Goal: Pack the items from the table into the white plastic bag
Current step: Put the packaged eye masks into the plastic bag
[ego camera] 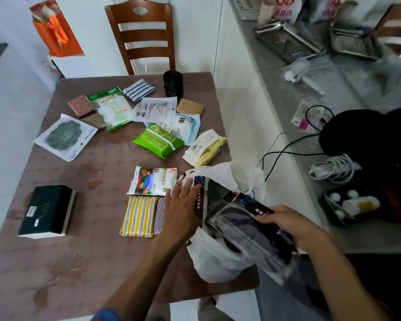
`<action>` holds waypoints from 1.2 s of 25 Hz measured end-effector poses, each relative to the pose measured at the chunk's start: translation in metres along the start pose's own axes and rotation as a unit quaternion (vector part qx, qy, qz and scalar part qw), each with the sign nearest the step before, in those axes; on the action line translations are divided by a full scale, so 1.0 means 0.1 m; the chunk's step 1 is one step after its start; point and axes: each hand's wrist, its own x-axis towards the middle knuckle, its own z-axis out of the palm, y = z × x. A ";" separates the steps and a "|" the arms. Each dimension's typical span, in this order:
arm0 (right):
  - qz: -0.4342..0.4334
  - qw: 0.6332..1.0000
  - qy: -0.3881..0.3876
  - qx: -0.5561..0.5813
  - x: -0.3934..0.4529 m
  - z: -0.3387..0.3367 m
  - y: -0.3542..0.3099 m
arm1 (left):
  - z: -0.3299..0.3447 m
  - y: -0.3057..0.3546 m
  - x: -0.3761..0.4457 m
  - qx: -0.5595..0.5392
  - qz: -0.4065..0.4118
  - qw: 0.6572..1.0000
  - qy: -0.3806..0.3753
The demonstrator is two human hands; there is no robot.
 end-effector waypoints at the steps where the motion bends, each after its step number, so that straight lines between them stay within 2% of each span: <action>1: -0.007 1.000 0.008 -0.014 0.13 0.09 -0.07 | 0.00 0.02 -0.05 0.036 0.025 0.999 0.017; 3: -0.029 0.999 0.041 -0.016 0.37 0.25 -0.18 | 0.00 0.06 -0.19 0.098 0.099 0.990 0.010; 5: -0.074 0.994 0.084 -0.019 0.50 0.38 -0.20 | 0.03 0.13 -0.35 0.129 0.147 0.977 -0.079; 7: -0.108 0.988 0.112 -0.005 0.60 0.52 -0.16 | 0.07 0.19 -0.45 0.158 0.169 0.960 -0.159; 10: -0.121 0.985 0.114 0.034 0.71 0.71 -0.17 | 0.15 0.25 -0.49 0.194 0.179 0.937 -0.227; 12: -0.128 0.986 0.104 -0.023 0.76 0.78 -0.13 | 0.13 0.28 -0.49 0.218 0.198 0.923 -0.247; 14: -0.114 0.980 0.082 -0.139 0.76 0.79 -0.05 | 0.09 0.26 -0.48 0.200 0.222 0.926 -0.230; 16: -0.093 0.960 0.056 -0.260 0.76 0.73 0.06 | 0.02 0.22 -0.47 0.127 0.241 0.941 -0.201; 17: -0.083 0.940 0.053 -0.327 0.74 0.70 0.10 | -0.02 0.21 -0.47 0.083 0.252 0.946 -0.187; 19: -0.089 0.876 0.065 -0.469 0.68 0.66 0.14 | -0.10 0.20 -0.48 0.007 0.269 0.949 -0.166; 20: -0.093 0.847 0.064 -0.519 0.66 0.67 0.17 | -0.14 0.19 -0.50 -0.017 0.271 0.949 -0.159; 21: -0.097 0.835 0.064 -0.538 0.64 0.69 0.17 | -0.16 0.18 -0.50 -0.030 0.273 0.950 -0.150; 23: -0.153 0.840 0.099 -0.511 0.63 0.71 0.08 | -0.17 0.17 -0.51 -0.039 0.261 0.955 -0.135; 24: -0.215 0.847 0.150 -0.463 0.62 0.70 0.02 | -0.17 0.19 -0.52 -0.068 0.243 0.961 -0.114; 26: -0.300 0.832 0.288 -0.368 0.62 0.58 -0.06 | -0.14 0.18 -0.48 -0.150 0.179 0.972 -0.003; 27: -0.281 0.832 0.338 -0.339 0.64 0.46 -0.06 | -0.12 0.17 -0.42 -0.166 0.135 0.975 0.065; 28: -0.205 0.859 0.348 -0.313 0.67 0.33 -0.03 | -0.11 0.17 -0.34 -0.146 0.086 0.979 0.113; 29: -0.121 0.895 0.319 -0.286 0.73 0.21 0.04 | -0.09 0.16 -0.24 -0.094 0.039 0.987 0.125; 30: -0.056 0.924 0.266 -0.268 0.72 0.14 0.07 | -0.07 0.15 -0.14 -0.031 -0.007 0.995 0.093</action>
